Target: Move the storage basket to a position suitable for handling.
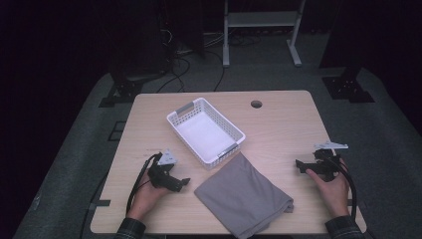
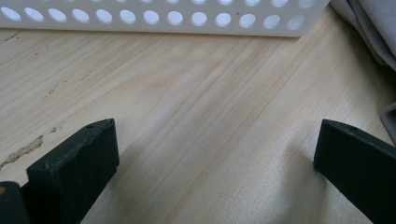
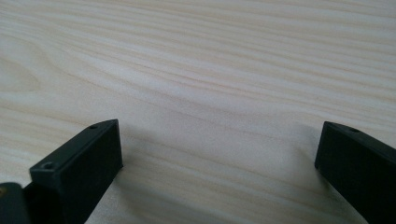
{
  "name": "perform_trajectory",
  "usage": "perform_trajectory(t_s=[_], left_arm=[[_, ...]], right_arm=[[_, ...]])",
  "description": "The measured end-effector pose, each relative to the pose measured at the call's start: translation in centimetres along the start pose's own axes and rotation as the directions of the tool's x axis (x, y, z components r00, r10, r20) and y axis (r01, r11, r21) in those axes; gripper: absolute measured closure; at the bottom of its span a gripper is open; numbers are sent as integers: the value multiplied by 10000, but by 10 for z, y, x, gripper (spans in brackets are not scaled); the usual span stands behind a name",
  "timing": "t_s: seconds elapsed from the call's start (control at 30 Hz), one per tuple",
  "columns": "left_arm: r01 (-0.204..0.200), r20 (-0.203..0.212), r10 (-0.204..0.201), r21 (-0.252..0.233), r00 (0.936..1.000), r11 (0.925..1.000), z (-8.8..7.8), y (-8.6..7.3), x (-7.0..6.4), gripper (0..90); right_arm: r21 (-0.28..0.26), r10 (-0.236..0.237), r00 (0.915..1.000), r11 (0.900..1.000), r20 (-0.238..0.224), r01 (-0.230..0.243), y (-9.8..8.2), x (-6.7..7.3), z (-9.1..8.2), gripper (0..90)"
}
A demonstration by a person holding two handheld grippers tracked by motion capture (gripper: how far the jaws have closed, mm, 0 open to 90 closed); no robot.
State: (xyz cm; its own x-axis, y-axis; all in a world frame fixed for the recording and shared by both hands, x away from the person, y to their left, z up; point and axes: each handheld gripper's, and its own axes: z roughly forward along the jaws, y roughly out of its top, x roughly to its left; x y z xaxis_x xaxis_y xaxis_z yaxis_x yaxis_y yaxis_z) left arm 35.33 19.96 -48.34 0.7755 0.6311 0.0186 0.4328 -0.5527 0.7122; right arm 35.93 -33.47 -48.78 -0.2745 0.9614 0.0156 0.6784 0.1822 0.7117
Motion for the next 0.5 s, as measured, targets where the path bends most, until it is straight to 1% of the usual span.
perform_trajectory(t_s=[0.07,0.23,0.27,0.33,0.37,0.5], left_arm=[[-3,-10,3,4,10000,10000,0,0,0,0],[177,-47,-177,-100,9998,9998,0,0,3,0],[223,40,-224,30,9997,9997,0,1,4,0],[193,79,-194,87,9998,9998,0,3,4,0],[100,3,-100,126,9999,9999,0,7,2,0],[59,-12,-59,72,10000,10000,0,11,0,0]], right_arm=[[0,0,10000,10000,0,0,0,0,0,0],[2,-27,10000,10000,-18,27,0,0,0,0],[4,-48,10000,10000,-29,48,0,0,0,0],[1,-84,9999,10000,-57,84,0,0,0,0],[2,-86,9999,10000,-66,86,0,0,0,0],[-2,-109,9999,9999,-90,109,0,0,0,0]])
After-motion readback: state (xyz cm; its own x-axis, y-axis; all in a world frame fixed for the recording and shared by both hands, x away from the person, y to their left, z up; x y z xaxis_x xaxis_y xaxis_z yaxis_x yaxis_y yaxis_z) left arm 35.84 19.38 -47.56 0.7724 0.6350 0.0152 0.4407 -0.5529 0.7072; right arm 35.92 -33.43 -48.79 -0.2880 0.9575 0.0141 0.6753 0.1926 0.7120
